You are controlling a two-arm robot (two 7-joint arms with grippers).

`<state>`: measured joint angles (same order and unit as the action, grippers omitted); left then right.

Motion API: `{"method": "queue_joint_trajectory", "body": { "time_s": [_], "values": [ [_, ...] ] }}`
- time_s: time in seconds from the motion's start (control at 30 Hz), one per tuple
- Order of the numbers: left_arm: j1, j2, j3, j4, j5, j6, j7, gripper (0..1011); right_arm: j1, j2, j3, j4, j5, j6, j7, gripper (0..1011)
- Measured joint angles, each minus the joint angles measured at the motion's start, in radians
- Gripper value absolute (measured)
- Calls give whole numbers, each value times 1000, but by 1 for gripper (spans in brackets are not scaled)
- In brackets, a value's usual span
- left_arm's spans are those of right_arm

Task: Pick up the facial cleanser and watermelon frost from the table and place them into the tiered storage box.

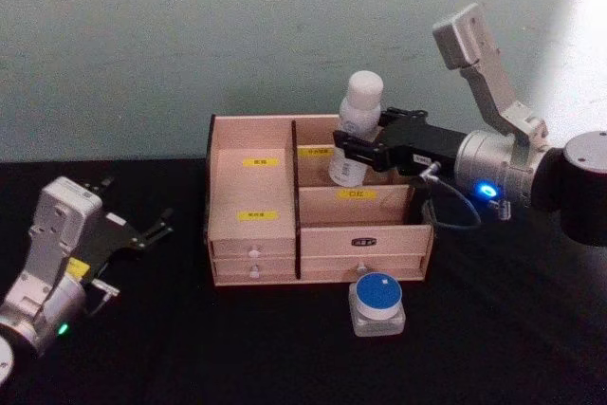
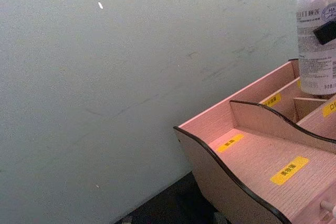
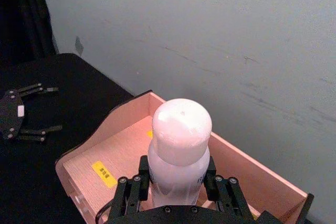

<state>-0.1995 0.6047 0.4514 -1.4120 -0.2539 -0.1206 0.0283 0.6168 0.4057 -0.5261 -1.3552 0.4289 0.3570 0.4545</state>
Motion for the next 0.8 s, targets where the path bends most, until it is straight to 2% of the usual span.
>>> {"method": "queue_joint_trajectory", "body": {
  "time_s": [0.8],
  "values": [
    [0,0,0,0,0,0,0,1001,64,-73,-17,128,-34,15,4,596]
  ]
}}
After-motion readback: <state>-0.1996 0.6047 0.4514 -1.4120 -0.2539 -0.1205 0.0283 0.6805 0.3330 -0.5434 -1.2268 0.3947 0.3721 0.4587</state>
